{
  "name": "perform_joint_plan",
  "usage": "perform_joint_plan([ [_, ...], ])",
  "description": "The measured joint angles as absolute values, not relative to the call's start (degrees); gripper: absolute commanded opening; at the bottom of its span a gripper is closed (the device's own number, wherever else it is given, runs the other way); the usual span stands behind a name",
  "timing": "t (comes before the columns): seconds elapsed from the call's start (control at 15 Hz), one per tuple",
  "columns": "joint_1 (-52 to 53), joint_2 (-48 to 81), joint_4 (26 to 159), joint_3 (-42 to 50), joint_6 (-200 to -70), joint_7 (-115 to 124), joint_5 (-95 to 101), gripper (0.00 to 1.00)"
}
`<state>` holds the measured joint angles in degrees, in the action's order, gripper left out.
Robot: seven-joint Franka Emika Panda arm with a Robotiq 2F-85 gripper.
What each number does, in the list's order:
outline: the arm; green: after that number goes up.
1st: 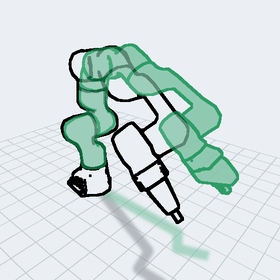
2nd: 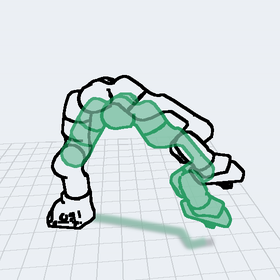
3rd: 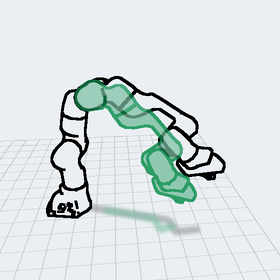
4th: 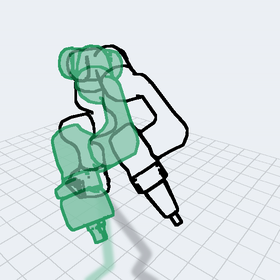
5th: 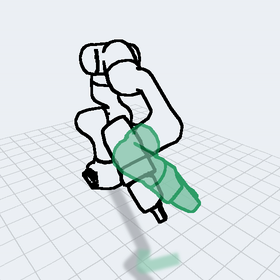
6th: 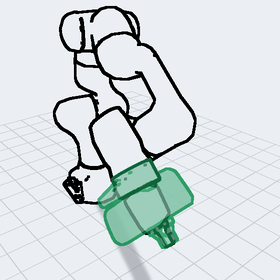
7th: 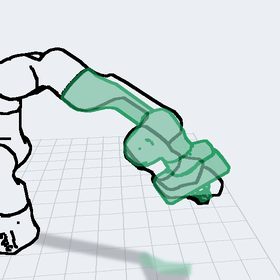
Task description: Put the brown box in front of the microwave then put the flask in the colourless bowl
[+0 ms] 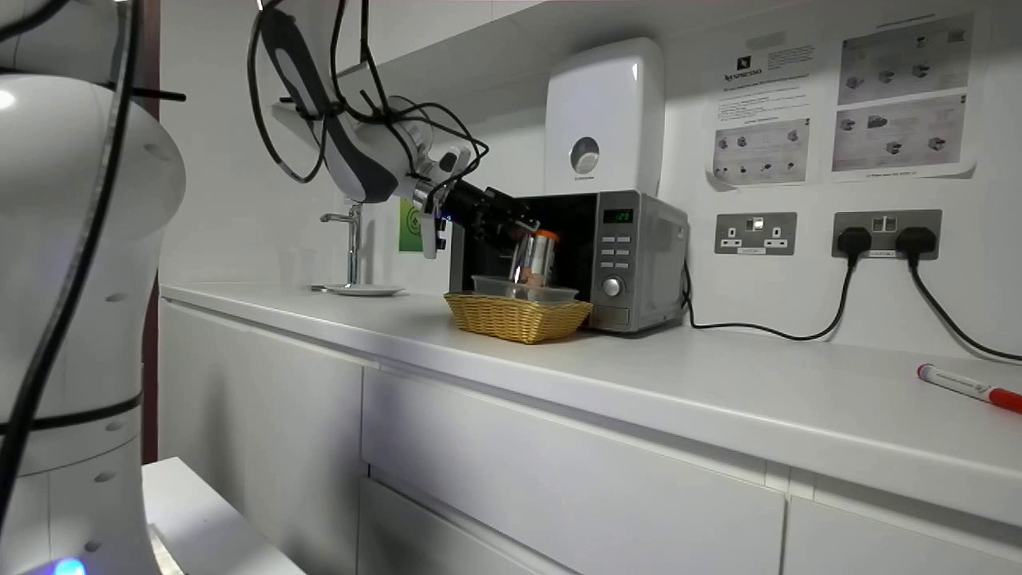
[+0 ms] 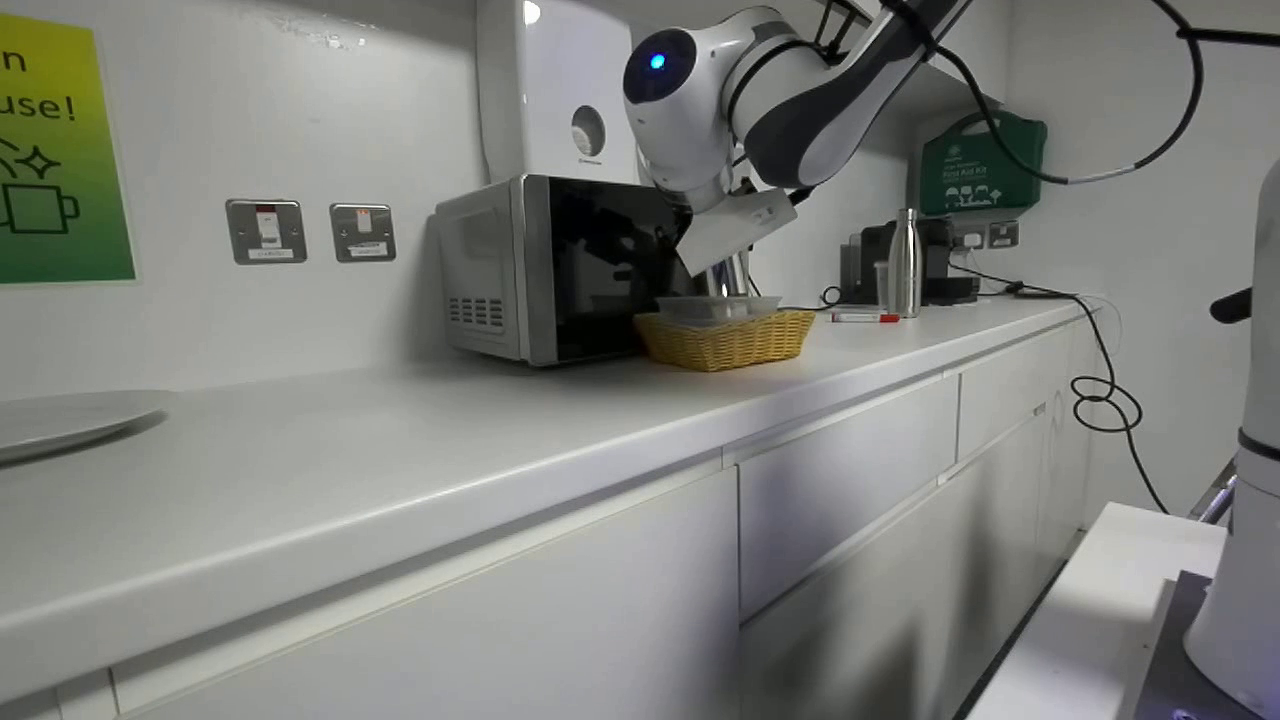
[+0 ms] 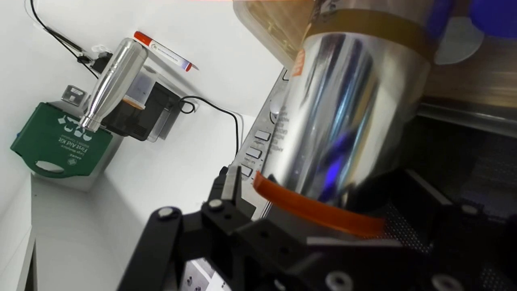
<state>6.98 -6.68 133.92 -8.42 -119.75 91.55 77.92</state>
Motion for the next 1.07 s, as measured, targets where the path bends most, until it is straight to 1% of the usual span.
perform_joint_plan([
  [0.2,7.0,-7.2,133.5,-8.1,-120.5,89.0,74.0,1.00],
  [0.4,7.0,-10.3,132.7,-7.5,-123.8,76.6,60.3,1.00],
  [0.6,9.6,-14.5,132.0,-6.0,-123.7,63.4,46.2,1.00],
  [0.8,9.6,-18.4,129.5,-5.9,-119.6,50.8,34.9,1.00],
  [1.07,8.7,-20.4,124.9,-5.2,-110.1,34.4,21.4,1.00],
])
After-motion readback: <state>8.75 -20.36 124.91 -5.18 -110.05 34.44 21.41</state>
